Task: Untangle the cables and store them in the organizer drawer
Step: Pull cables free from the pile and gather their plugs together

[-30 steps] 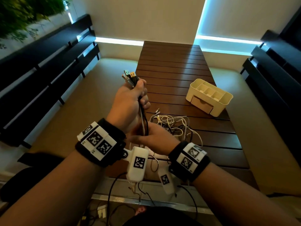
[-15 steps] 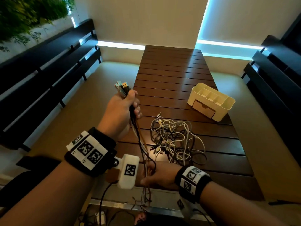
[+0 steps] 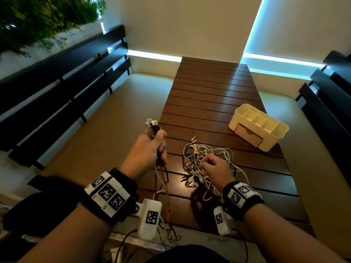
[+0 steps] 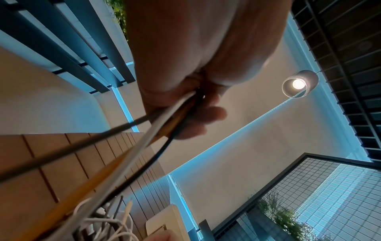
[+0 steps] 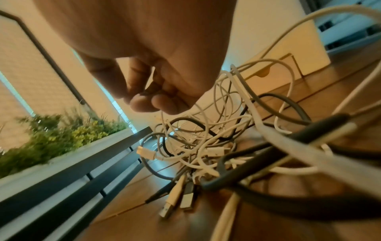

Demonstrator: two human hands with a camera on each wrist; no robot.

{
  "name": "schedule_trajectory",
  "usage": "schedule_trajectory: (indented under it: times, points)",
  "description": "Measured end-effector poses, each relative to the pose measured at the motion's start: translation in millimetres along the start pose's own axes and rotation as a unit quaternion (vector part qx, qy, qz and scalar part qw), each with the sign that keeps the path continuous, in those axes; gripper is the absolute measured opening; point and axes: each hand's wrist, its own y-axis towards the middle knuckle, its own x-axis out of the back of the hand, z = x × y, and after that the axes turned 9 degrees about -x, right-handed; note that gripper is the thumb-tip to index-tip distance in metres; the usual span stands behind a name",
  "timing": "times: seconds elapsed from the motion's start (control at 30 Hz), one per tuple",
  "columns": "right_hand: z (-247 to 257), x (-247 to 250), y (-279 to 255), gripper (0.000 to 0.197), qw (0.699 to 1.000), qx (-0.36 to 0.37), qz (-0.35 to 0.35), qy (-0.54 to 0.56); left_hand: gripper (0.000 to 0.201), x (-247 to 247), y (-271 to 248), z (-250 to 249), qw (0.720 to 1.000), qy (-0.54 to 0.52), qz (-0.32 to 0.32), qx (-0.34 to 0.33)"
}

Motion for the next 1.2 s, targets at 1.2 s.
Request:
schedule_trajectory:
  times: [1.2]
  points:
    - [-50, -23, 34, 0.016, 0.807, 0.245, 0.034, -0.536, 0.016, -17, 39, 7, 0.998, 0.013, 0.059, -0.002]
